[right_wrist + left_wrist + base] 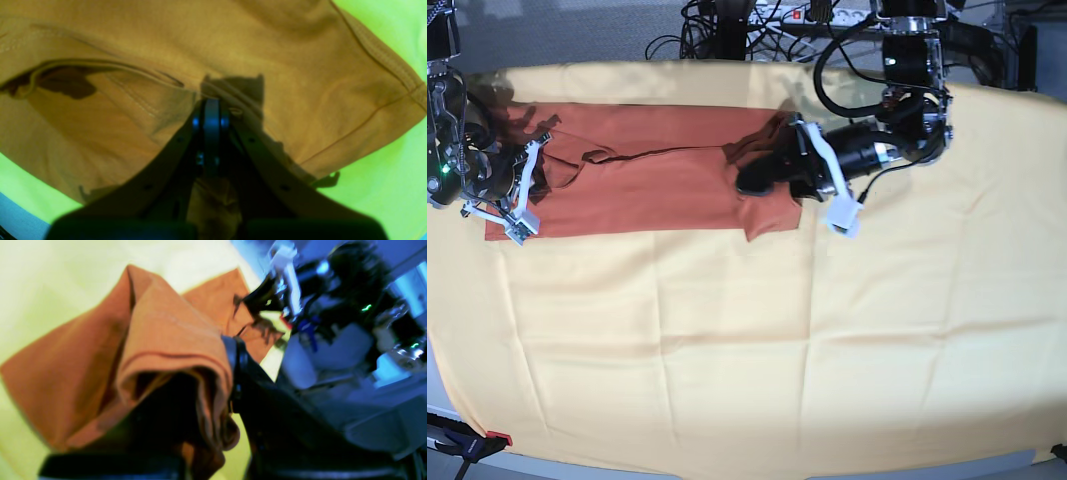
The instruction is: Fold the T-shirt properly
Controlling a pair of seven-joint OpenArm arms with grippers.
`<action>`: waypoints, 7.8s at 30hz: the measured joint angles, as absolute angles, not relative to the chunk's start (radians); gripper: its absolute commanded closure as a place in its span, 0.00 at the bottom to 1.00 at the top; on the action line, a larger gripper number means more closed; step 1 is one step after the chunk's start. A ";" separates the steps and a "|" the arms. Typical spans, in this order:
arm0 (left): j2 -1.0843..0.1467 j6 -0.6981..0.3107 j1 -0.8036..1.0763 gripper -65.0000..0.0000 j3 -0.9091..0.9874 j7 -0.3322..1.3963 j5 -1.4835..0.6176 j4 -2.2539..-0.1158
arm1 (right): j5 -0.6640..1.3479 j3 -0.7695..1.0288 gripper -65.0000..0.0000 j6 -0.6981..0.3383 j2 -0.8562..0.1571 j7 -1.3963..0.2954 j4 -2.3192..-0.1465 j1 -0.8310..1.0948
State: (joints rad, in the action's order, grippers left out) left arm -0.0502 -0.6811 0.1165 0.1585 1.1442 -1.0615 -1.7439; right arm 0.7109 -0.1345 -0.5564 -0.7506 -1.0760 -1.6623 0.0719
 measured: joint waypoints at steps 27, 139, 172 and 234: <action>0.057 -0.654 0.116 0.50 0.054 1.045 -0.937 -1.732 | 0.743 -0.133 1.00 -0.576 -0.751 -1.084 -1.662 0.072; -0.207 -0.690 0.155 1.00 0.242 1.173 -1.034 -1.826 | 1.357 0.494 0.32 -0.664 -0.729 -1.325 -1.271 0.179; -0.363 -0.690 0.157 1.00 0.294 1.176 -1.085 -1.826 | 1.546 0.454 0.33 -0.707 -0.619 -1.343 -1.075 0.149; -0.363 -0.690 0.166 1.00 0.294 1.176 -1.081 -1.826 | 1.400 0.377 1.00 -0.616 -0.621 -1.412 -1.977 0.197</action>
State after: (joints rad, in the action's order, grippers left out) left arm -0.3626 -0.6899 0.1661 0.2943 1.1755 -1.0813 -1.8256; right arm 1.3998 0.3767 -0.6163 -0.6209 -1.4117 -1.9770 0.1974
